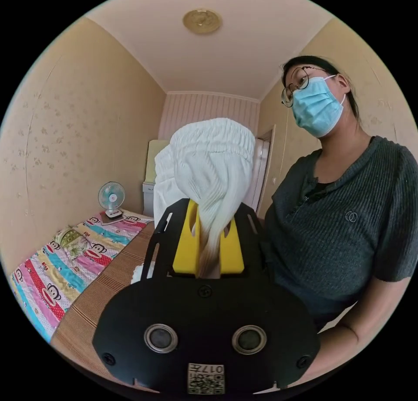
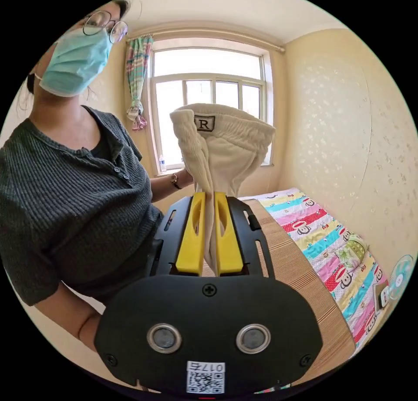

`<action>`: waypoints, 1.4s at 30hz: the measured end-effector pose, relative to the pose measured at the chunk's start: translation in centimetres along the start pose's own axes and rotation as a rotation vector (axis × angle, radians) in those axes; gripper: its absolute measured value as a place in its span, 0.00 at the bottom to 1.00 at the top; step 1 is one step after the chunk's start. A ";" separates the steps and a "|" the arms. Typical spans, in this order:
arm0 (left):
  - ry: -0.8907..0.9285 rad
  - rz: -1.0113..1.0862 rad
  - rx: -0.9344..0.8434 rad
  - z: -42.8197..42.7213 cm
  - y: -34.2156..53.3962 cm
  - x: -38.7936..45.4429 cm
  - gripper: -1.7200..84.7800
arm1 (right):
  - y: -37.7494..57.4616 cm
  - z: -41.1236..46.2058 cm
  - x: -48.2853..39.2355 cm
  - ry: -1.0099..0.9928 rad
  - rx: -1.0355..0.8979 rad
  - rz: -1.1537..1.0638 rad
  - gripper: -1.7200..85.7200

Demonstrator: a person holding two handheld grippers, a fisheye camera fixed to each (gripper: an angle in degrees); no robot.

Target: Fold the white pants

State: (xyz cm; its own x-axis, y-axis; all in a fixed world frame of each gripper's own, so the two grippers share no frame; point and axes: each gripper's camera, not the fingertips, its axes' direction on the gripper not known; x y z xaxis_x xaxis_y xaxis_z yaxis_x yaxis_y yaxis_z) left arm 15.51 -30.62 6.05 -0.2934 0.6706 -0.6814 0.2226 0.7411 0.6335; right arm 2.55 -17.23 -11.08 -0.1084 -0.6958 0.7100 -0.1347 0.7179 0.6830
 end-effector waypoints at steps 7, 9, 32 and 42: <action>0.377 0.172 0.138 -0.9 -1.3 -3.1 0.09 | -1.5 2.5 6.5 -0.278 0.137 0.215 0.25; 0.439 0.164 0.128 0.8 -1.7 -4.3 0.10 | -3.6 5.5 6.0 -0.380 0.199 0.151 0.26; -0.311 -0.432 -0.005 9.8 4.6 -3.8 0.22 | -21.6 10.2 -0.2 0.708 0.059 0.163 0.03; -0.719 -0.355 0.114 10.3 -5.6 2.9 0.17 | -25.4 9.7 -2.6 0.755 0.028 0.165 0.05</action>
State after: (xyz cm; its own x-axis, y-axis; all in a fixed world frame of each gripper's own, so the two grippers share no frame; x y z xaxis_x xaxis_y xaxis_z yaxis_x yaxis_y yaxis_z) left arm 22.95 -32.51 -3.23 0.2967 0.2233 -0.9285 0.3334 0.8869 0.3198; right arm -3.27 -33.87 -31.93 0.5701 -0.3695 0.7338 -0.2009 0.8033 0.5606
